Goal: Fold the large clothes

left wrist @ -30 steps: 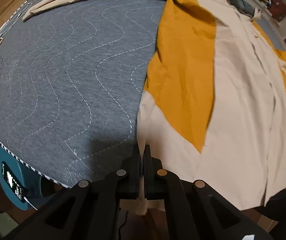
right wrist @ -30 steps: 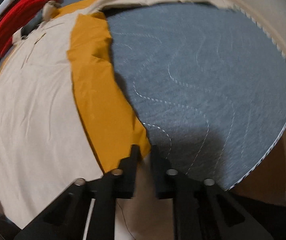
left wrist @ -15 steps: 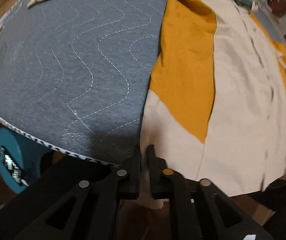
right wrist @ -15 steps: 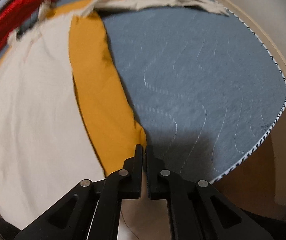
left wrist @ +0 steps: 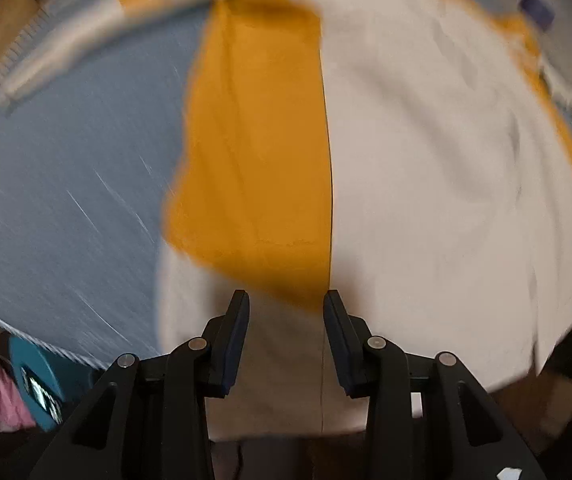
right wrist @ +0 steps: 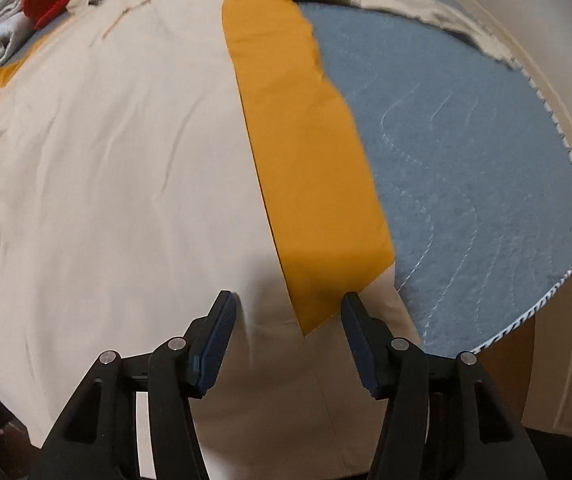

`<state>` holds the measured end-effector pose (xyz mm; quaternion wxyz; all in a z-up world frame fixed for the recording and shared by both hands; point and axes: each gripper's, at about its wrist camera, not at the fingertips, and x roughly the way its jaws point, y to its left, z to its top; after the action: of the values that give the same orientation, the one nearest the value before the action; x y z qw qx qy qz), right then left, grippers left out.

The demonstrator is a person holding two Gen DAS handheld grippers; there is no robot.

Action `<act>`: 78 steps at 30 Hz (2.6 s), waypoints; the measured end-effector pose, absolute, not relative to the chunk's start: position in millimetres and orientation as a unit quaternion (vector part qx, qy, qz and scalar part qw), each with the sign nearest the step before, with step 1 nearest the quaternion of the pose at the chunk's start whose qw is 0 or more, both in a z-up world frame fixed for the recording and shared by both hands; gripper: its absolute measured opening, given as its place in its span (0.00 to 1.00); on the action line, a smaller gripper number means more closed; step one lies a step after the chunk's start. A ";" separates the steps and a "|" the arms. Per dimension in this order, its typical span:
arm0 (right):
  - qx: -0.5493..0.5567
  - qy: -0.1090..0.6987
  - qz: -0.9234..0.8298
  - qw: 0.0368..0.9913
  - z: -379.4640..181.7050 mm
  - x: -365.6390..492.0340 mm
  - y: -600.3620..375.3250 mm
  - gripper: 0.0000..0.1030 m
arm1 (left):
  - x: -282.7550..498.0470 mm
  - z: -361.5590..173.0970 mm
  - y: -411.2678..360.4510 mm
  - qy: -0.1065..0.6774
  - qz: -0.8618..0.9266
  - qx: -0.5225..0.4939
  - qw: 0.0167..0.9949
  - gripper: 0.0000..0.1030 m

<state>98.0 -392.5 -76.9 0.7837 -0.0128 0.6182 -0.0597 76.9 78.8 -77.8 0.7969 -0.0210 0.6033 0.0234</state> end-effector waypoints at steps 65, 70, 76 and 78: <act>-0.036 0.420 0.182 0.888 24.6 355.6 -161.6 0.32 | 306.6 -55.4 511.1 0.308 0.305 -0.315 0.844 0.00; -0.040 0.421 0.165 0.891 31.0 356.6 -171.8 0.22 | 309.4 32.5 434.8 0.302 0.275 -0.262 0.875 0.00; -0.020 0.417 0.177 0.891 48.0 348.1 -180.9 0.22 | 284.6 102.4 298.8 0.281 0.184 -0.287 0.897 0.00; -0.012 0.412 0.186 0.892 56.2 342.4 -183.3 0.23 | 288.7 105.7 242.7 0.286 0.128 -0.287 0.905 0.00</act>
<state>342.4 -183.3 56.2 0.8922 -0.0119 0.4115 0.1859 288.7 242.7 105.7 0.9051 -0.2875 0.2860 0.1280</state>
